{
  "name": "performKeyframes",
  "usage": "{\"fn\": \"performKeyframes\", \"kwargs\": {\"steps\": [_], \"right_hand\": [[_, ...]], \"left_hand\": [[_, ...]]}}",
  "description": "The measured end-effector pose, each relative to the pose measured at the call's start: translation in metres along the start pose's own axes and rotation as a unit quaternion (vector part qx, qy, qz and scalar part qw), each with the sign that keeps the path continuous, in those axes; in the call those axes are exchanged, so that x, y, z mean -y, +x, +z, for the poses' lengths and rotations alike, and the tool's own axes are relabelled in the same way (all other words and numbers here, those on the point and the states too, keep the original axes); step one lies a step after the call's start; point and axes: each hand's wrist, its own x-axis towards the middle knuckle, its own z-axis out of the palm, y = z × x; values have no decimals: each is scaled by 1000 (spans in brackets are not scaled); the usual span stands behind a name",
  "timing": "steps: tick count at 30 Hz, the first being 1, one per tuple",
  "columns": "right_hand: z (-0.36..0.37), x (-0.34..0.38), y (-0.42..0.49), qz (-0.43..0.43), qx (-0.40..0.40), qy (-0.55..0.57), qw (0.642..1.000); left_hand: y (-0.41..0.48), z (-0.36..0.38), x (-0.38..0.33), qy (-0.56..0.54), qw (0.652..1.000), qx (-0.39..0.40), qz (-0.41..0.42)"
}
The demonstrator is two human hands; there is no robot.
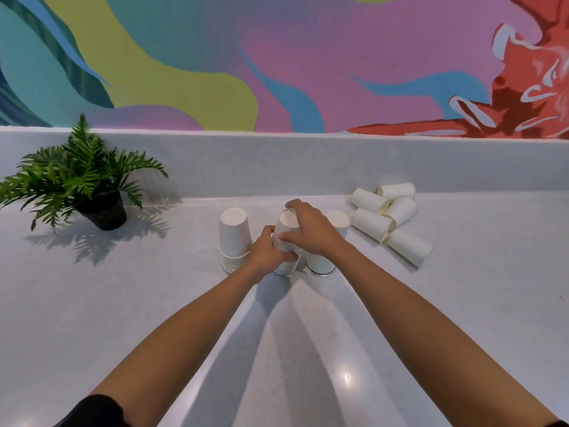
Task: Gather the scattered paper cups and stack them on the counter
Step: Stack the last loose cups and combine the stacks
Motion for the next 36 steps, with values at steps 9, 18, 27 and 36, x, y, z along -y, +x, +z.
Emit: {"fn": "performKeyframes", "kwargs": {"steps": [9,18,27,36], "right_hand": [[9,2,1,6,-23,-9,1000],[11,1,-1,8,-19,10,1000],[1,3,-11,1,-4,5,1000],[-30,1,-31,-51,-128,71,988]], "left_hand": [[4,-1,13,22,1000,-7,1],[1,3,10,26,1000,-8,3],[-14,3,0,11,1000,-21,-6],[-46,-5,-35,83,992,-83,56]]}}
